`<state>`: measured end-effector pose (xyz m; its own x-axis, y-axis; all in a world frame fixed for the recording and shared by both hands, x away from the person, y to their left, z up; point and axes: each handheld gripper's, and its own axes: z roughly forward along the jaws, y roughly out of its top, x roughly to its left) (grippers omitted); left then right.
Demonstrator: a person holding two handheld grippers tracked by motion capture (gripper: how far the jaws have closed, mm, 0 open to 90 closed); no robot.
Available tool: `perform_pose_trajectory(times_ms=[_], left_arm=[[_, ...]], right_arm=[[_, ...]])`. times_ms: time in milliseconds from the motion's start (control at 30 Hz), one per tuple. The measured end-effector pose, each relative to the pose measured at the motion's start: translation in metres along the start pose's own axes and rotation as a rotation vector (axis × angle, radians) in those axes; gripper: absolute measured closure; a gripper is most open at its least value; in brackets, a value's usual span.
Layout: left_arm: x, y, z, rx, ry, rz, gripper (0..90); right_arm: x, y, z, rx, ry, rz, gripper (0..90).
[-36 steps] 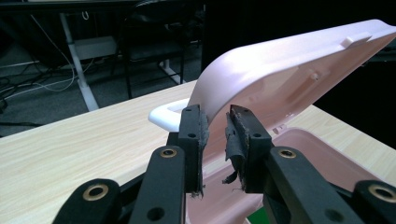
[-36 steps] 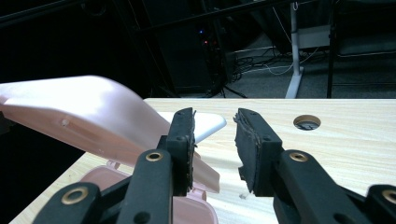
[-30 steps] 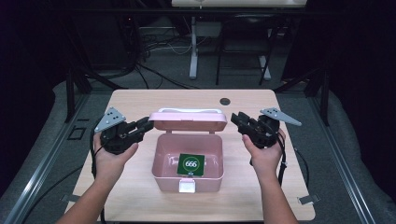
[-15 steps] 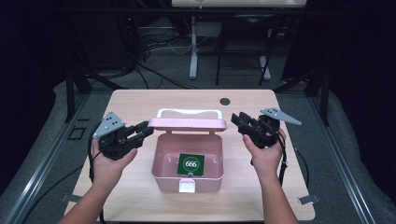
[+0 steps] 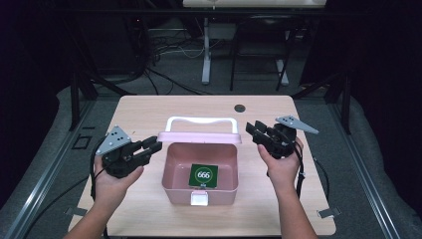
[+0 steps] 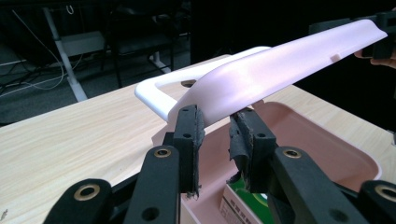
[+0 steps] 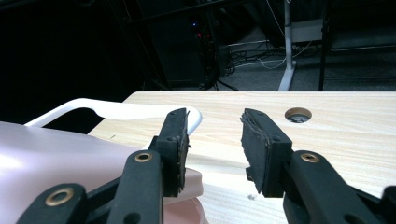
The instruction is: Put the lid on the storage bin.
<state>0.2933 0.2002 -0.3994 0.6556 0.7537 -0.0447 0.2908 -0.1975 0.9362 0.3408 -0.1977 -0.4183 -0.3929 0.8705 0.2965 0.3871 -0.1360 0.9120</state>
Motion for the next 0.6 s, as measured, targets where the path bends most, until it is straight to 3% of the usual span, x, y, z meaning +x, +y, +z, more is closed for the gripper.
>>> perform_pose_trajectory(times_ms=[433, 600], left_arm=[[-0.008, -0.018, -0.009, 0.017, -0.014, 0.005, 71.5], [-0.012, -0.025, -0.011, 0.032, -0.017, 0.016, 71.1]], right_arm=[[-0.001, 0.000, -0.001, -0.001, 0.001, -0.003, 57.4], [0.000, -0.001, 0.002, 0.014, -0.020, -0.036, 52.2]])
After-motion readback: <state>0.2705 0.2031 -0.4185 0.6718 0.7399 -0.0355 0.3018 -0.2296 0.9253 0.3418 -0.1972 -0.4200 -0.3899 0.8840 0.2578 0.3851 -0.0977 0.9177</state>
